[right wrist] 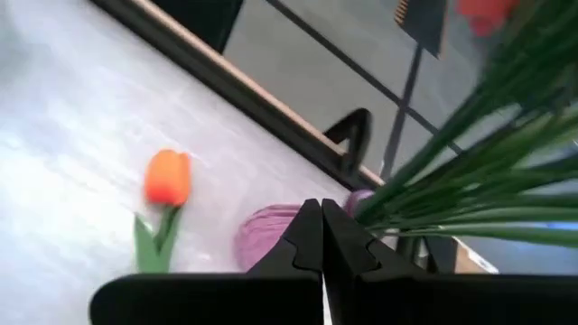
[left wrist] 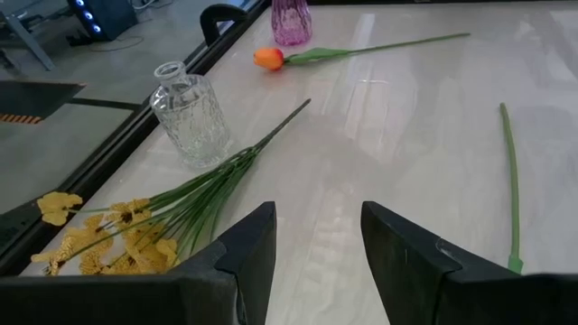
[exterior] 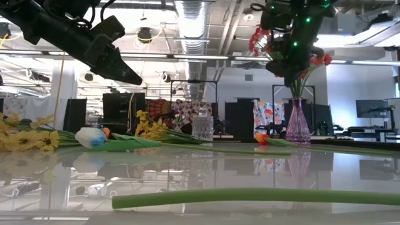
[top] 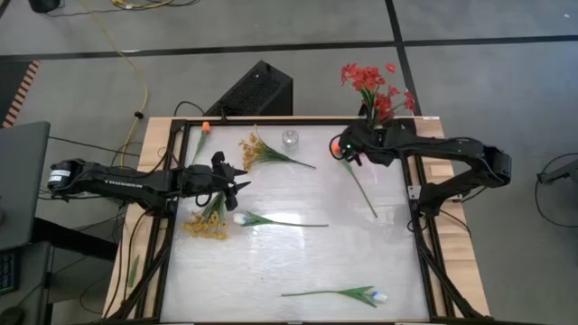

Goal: Sort flowers into vase by color
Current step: Put the red flowers into the purple vase

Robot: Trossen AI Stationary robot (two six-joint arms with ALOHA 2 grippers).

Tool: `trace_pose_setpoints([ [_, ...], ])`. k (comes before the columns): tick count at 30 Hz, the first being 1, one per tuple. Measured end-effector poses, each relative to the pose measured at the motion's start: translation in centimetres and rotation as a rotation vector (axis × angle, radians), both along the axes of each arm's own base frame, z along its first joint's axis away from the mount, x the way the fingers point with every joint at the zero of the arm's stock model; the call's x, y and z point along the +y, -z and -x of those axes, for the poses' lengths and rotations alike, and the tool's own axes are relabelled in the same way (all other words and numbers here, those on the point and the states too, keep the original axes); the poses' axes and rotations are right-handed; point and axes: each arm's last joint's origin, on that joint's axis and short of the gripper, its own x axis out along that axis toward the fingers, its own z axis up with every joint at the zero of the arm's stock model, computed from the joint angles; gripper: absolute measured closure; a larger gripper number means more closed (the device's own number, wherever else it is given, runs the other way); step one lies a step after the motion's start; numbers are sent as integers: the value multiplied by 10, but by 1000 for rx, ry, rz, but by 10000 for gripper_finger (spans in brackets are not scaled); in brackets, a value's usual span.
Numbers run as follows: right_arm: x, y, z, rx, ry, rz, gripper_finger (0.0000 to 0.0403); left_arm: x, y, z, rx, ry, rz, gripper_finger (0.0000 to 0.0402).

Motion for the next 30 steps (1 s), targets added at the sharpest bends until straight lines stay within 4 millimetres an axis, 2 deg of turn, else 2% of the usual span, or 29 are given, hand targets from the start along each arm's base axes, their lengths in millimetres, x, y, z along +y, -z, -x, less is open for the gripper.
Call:
trace_pose_setpoints([
  [2,4,-7,-1,-19,-41,0,383,0,0,0,0,0,0,248],
  [6,11,-35,3,-84,-103,35,383,0,0,0,0,0,0,248],
  [11,14,-77,22,-178,-48,200,383,0,0,0,0,0,-1,248],
  [14,12,-92,31,-219,-64,258,383,0,0,0,0,0,-2,248],
  [20,0,-98,43,-239,-229,155,383,0,0,0,0,1,-5,248],
  [27,-12,-113,68,-281,-260,182,383,0,0,0,5,1,-2,248],
  [30,-15,-117,78,-266,-326,185,383,0,0,0,6,1,-2,248],
])
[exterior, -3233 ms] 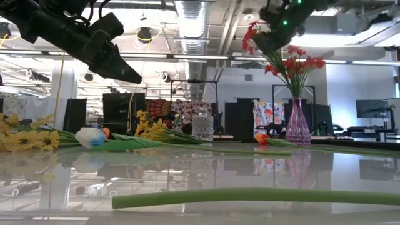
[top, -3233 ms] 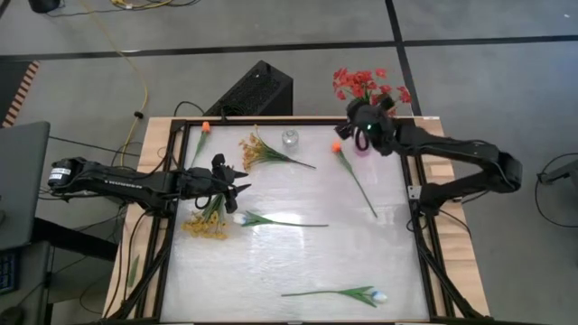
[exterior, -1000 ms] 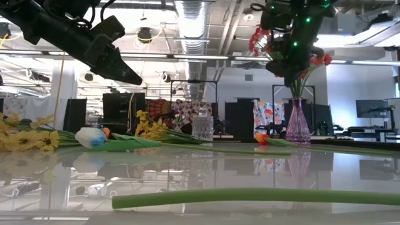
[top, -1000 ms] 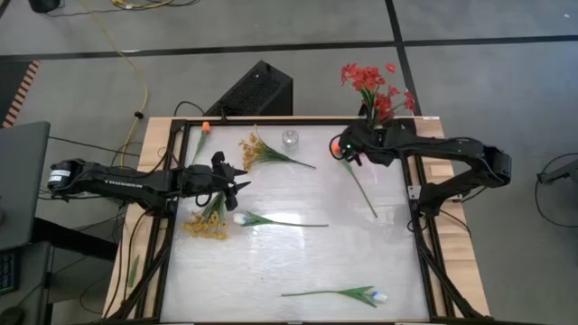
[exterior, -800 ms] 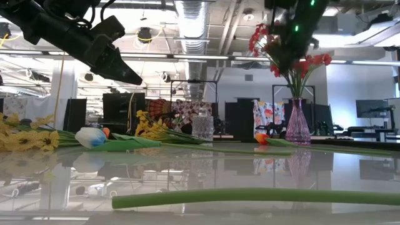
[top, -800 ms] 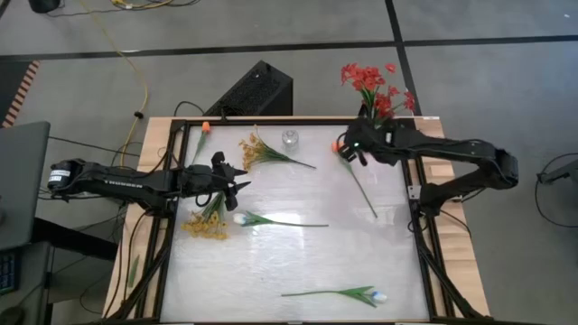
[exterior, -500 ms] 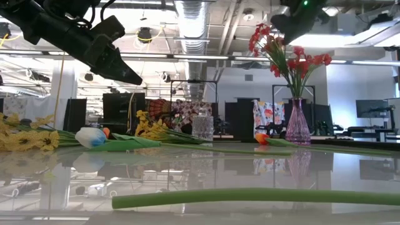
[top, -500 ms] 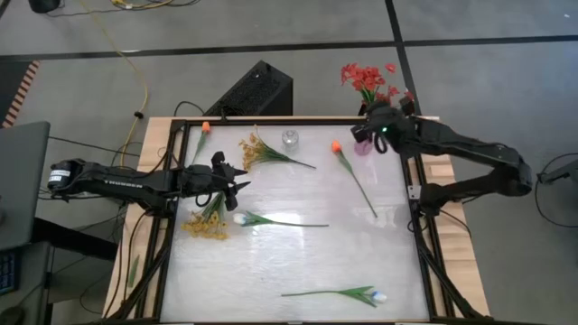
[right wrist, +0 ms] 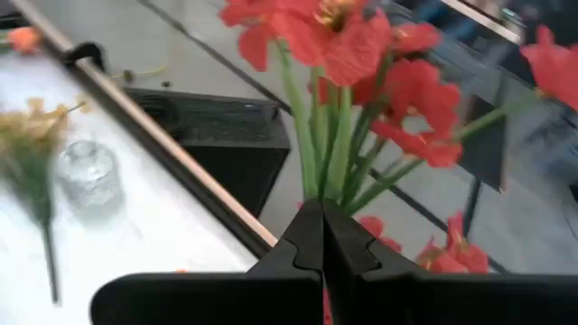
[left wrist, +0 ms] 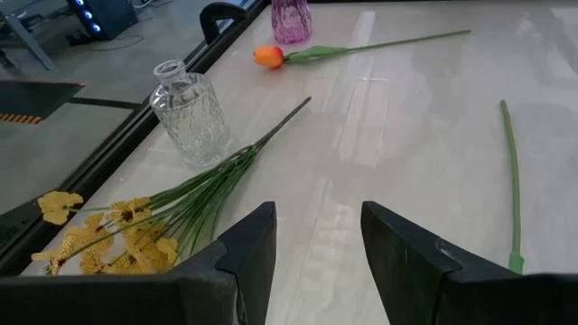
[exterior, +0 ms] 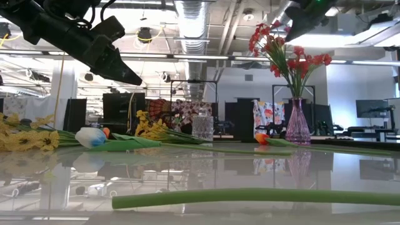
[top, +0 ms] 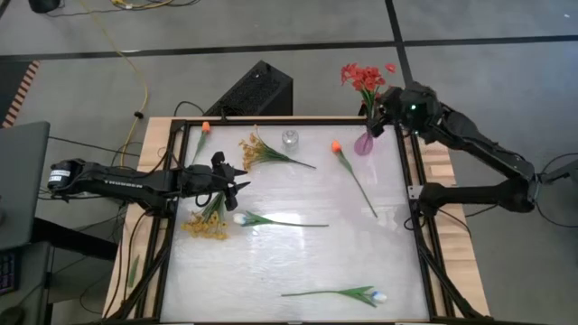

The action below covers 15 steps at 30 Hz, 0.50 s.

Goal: Sort flowers into vase by color
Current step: Put the red flowers into the purple vase

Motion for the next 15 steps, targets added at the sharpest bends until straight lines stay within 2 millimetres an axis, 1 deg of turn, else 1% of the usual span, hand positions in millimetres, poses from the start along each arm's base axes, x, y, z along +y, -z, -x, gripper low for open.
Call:
trace_pose_setpoints([
  [3,-7,-4,4,-49,-130,-16,383,0,0,0,3,3,-8,248],
  [4,-10,-6,5,-75,-147,-10,383,0,0,0,2,5,-11,248],
  [7,-22,-10,9,-120,-113,25,383,0,-1,0,-2,7,-19,248],
  [11,-33,-8,11,-128,-104,11,383,0,0,0,0,3,-5,248],
  [15,-41,-6,11,-141,-110,6,383,0,9,3,20,2,-2,248],
])
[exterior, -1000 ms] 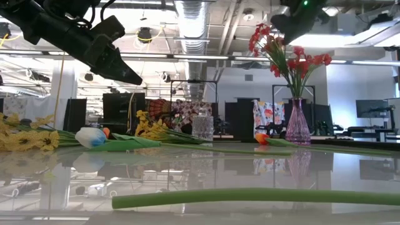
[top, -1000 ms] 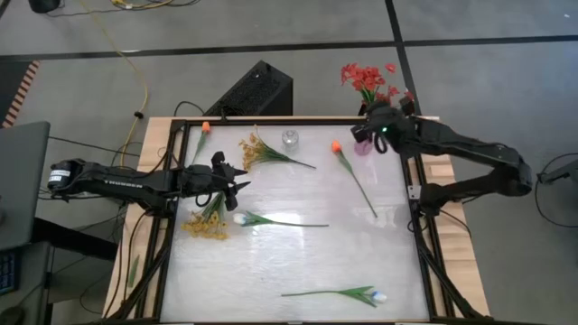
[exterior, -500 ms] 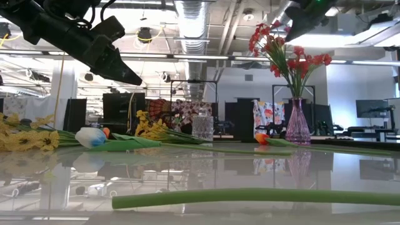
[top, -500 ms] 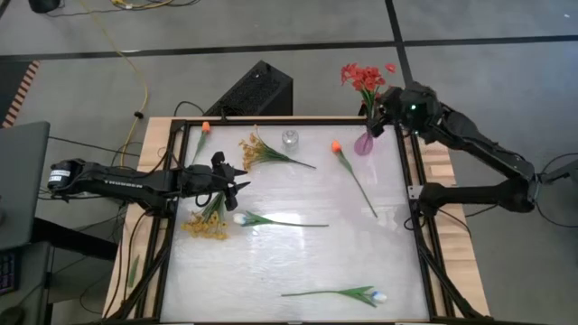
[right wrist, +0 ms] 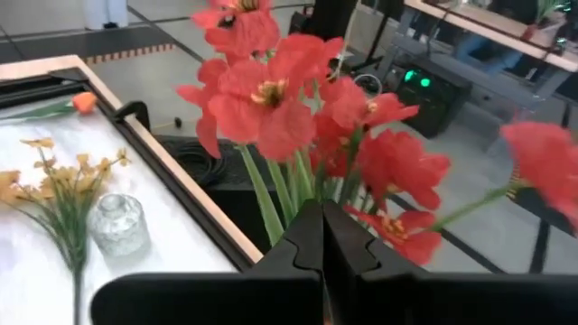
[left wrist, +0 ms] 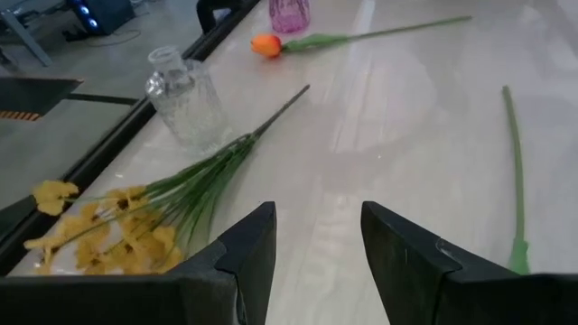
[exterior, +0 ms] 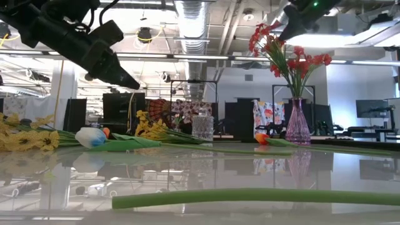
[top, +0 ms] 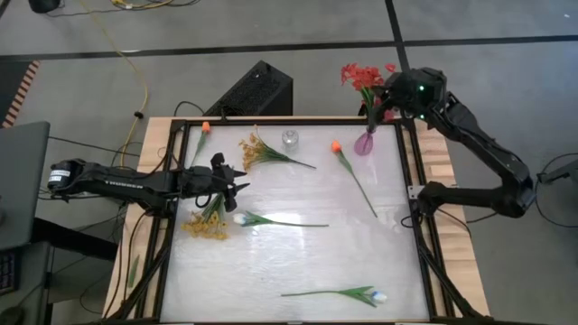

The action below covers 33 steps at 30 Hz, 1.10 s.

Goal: Sort flowers into vase by color
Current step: Put the red flowers into the purple vase

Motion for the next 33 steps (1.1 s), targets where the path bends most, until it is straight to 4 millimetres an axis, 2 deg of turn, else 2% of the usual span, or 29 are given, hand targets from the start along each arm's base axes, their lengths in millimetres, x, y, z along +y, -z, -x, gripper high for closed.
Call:
trace_pose_setpoints([
  [10,-18,6,-12,-4,17,8,383,0,6,2,-49,-7,-11,248],
  [15,-23,15,-14,53,53,-28,383,0,7,2,-54,-7,-10,248],
  [26,-16,32,-8,175,106,-176,383,0,6,2,-57,1,-28,248],
  [33,-2,40,-14,236,59,-259,383,0,6,2,-57,0,-27,248],
])
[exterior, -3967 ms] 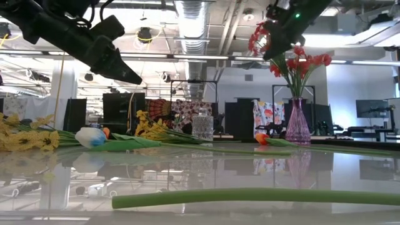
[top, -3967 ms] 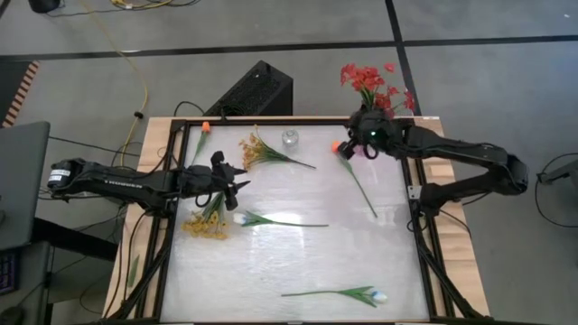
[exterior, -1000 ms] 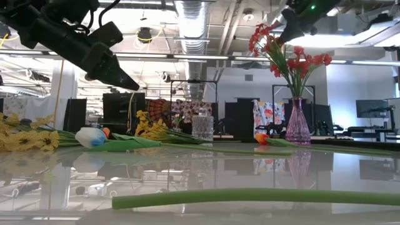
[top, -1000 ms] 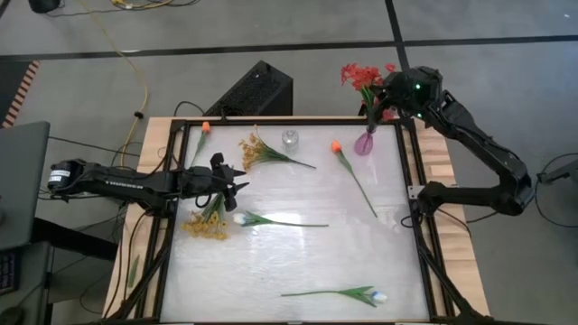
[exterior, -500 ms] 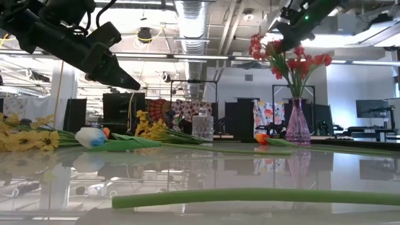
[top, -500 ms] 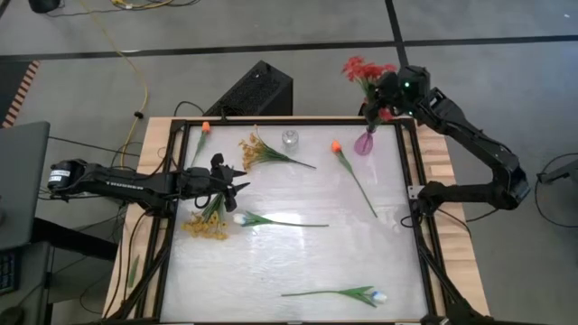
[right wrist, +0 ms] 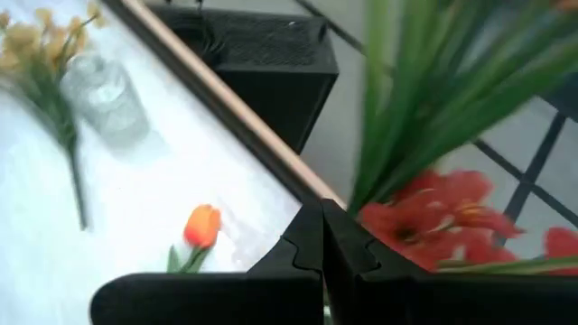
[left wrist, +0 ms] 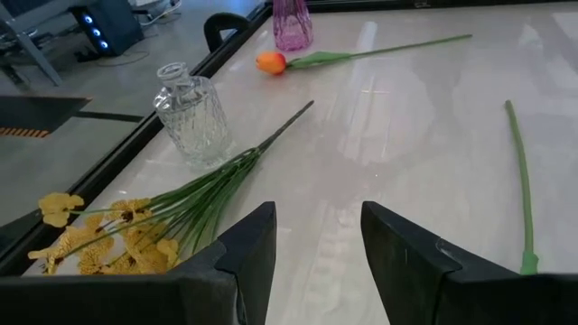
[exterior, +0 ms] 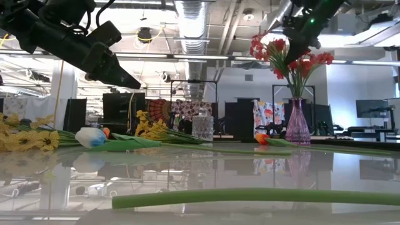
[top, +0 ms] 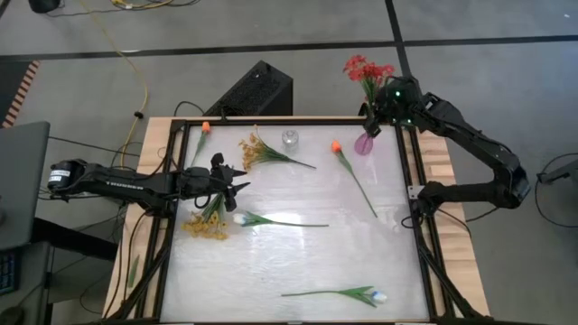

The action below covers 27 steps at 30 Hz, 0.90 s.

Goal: Sort flowers into vase by color
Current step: Put the red flowers into the purple vase

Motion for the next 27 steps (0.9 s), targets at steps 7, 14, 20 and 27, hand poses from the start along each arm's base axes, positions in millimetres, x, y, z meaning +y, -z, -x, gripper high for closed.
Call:
trace_pose_setpoints([
  [7,10,-22,-9,-51,131,183,383,0,0,0,-1,0,-1,248],
  [14,14,-55,-12,-170,167,301,383,0,0,0,-2,-1,-1,248],
  [20,2,-54,-20,-213,145,298,383,0,0,0,-6,-6,11,248],
  [27,-21,-41,-29,-167,203,285,383,0,1,0,7,-3,19,248],
])
